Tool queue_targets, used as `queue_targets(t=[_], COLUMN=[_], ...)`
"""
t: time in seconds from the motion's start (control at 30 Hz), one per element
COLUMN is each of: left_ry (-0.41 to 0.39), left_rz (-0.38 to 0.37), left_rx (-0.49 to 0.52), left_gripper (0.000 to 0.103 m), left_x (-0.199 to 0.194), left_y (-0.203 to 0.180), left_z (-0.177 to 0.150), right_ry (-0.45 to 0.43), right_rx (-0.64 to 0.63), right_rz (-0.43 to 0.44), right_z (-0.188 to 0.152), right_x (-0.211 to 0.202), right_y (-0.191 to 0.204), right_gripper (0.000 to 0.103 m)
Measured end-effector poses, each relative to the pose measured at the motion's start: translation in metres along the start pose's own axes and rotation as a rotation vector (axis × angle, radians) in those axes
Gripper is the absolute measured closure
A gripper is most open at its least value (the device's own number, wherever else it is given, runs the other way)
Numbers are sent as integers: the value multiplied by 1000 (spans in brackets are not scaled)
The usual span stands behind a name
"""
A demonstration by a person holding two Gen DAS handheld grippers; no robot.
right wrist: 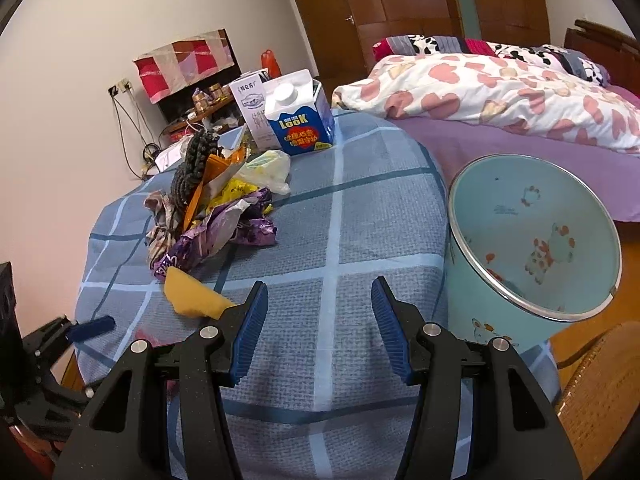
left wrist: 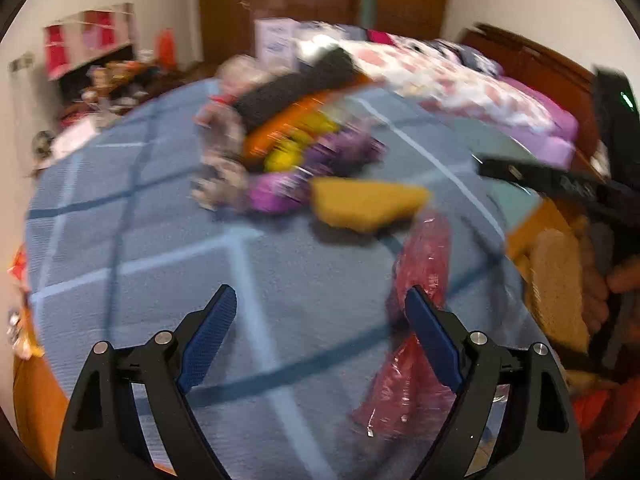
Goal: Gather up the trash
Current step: 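Grasp the pink plastic bag with the left tool while the right tool grasps the yellow sponge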
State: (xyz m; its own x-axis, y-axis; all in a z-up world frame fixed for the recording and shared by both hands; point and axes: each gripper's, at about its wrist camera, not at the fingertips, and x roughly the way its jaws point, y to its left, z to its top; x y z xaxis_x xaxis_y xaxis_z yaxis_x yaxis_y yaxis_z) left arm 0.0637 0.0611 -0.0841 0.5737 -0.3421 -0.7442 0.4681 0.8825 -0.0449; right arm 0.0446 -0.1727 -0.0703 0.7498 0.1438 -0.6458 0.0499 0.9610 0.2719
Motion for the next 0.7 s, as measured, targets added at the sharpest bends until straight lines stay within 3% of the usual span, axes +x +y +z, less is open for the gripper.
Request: queue_targets(t=[0.13, 0.2, 0.3, 0.43, 0.5, 0.6, 0.63, 0.7], left_ry=[-73, -101, -113, -27, 10, 77, 102, 95], left_rz=[68, 74, 25, -80, -93, -74, -76, -55], left_rx=[-157, -168, -106, -23, 16, 43, 34, 13], left_gripper=[19, 19, 19, 19, 19, 35, 44, 54], left_x=[-14, -24, -40, -29, -17, 5, 13, 17], left_y=[34, 40, 29, -7, -24, -38, -37, -30], left_z=[18, 22, 22, 15, 8, -4, -6, -7], right_ry=[-6, -12, -34, -62, -61, -61, -60, -48], right_rx=[7, 7, -7, -30, -16, -11, -13, -14], right_rz=[3, 1, -24, -68, -60, -54, -47, -16], right_z=[0, 2, 4, 6, 5, 3, 3, 2], right_x=[-1, -3, -10, -22, -25, -27, -27, -24], right_y=[1, 0, -1, -6, -10, -11, -10, -6], right_gripper=[49, 49, 49, 49, 49, 49, 49, 49])
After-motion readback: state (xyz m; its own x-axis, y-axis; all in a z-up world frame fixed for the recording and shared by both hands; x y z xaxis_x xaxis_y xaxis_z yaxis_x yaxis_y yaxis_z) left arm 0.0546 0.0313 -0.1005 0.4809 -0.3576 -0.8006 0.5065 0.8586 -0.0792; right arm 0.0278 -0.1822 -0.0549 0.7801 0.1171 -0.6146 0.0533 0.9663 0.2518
